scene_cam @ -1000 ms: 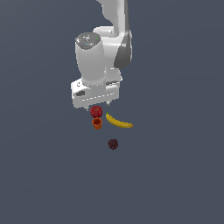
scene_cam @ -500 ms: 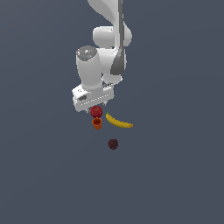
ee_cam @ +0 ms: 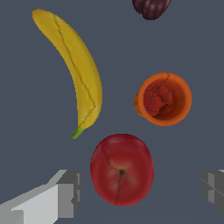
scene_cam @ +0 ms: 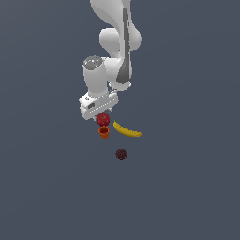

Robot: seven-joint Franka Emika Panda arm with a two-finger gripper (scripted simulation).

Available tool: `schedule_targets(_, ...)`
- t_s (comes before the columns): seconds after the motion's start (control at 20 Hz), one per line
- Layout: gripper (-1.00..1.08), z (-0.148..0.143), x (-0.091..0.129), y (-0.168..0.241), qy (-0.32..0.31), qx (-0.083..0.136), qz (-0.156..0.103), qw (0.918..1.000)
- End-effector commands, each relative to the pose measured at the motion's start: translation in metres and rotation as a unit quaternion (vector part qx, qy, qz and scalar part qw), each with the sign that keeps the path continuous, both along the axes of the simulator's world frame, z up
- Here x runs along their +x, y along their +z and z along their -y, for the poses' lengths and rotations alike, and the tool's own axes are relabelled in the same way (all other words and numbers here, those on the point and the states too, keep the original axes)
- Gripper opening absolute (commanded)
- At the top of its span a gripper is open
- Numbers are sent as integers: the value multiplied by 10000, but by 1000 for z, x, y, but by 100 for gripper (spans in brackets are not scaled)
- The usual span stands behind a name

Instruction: Pick up a designated object from a clutter of objects.

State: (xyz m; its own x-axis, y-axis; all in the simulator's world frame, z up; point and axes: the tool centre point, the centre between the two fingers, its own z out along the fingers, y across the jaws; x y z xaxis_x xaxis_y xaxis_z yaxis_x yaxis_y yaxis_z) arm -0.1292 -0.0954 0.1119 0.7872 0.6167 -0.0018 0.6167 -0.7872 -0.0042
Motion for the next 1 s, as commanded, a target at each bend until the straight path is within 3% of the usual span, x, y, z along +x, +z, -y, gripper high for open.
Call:
schedule_targets(0.0,100,2,-7,-6,149,-3,10,9999)
schedule_targets(0.35,100,4,-19,-15,365,-10,20,9993)
schedule_targets(0.95,100,5,-20,-29,373,-14,17,9993)
